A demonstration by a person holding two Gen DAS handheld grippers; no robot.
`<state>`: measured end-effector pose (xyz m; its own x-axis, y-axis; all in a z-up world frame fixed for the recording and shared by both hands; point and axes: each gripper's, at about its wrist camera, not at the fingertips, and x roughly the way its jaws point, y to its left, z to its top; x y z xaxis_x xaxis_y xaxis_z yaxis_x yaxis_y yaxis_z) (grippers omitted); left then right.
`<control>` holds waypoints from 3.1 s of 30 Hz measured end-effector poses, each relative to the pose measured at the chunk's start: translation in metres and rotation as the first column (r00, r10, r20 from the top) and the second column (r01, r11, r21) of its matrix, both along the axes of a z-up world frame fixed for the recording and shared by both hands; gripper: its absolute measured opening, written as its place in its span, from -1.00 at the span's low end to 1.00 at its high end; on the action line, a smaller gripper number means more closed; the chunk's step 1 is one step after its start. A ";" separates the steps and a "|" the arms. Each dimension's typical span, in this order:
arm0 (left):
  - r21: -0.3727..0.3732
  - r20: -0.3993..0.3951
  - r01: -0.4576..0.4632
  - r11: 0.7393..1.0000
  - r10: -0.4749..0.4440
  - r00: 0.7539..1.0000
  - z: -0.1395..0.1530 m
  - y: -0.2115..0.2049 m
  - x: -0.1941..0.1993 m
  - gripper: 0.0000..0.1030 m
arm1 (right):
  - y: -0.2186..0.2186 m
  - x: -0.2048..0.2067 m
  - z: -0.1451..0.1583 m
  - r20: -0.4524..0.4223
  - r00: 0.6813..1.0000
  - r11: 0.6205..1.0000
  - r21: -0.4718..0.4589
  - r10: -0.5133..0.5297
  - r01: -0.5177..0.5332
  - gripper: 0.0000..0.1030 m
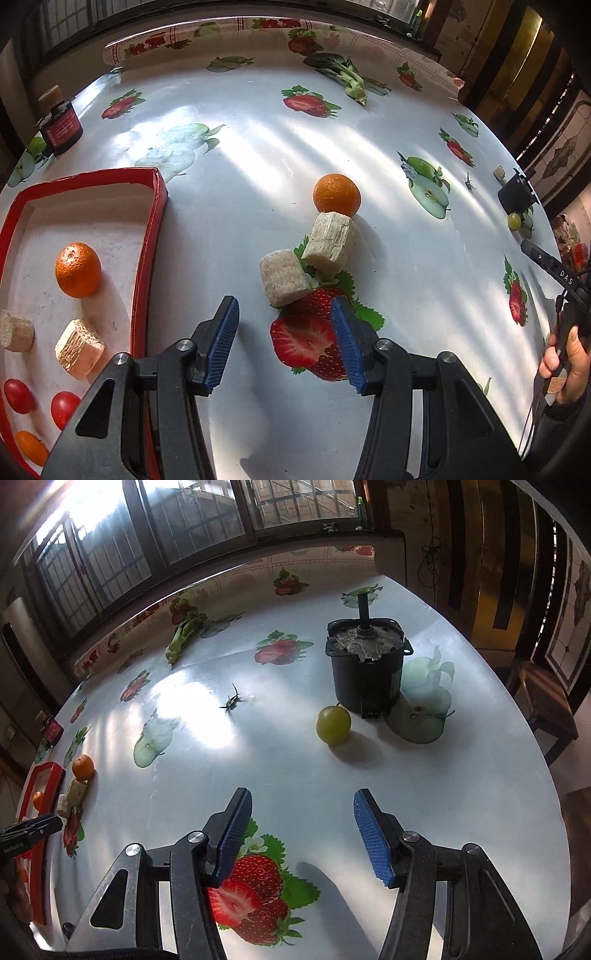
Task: Organize fruits
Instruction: 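Move the left tool to a beige block while the right tool approaches a green lime, then grasp the beige block with the left tool while the right tool grasps the lime, then carry the beige block and green lime in both tools over the tray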
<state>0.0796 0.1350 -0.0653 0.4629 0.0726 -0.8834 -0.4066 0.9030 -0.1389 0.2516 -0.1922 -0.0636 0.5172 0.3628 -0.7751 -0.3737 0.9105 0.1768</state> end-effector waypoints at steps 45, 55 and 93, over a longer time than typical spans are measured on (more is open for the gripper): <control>0.056 0.170 -0.088 0.995 0.077 0.982 0.050 0.034 -0.103 -0.48 | 0.145 -0.124 0.035 0.044 0.922 0.916 0.100 0.385 -0.388 -0.51; 0.064 0.172 -0.149 0.987 0.136 0.976 0.055 0.061 -0.130 -0.48 | 0.198 -0.157 0.045 0.057 0.875 0.869 0.105 0.481 -0.484 -0.51; 0.046 0.150 -0.280 0.959 0.270 0.951 0.050 0.164 -0.143 -0.48 | 0.359 -0.181 0.052 0.054 0.769 0.762 0.101 0.637 -0.639 -0.52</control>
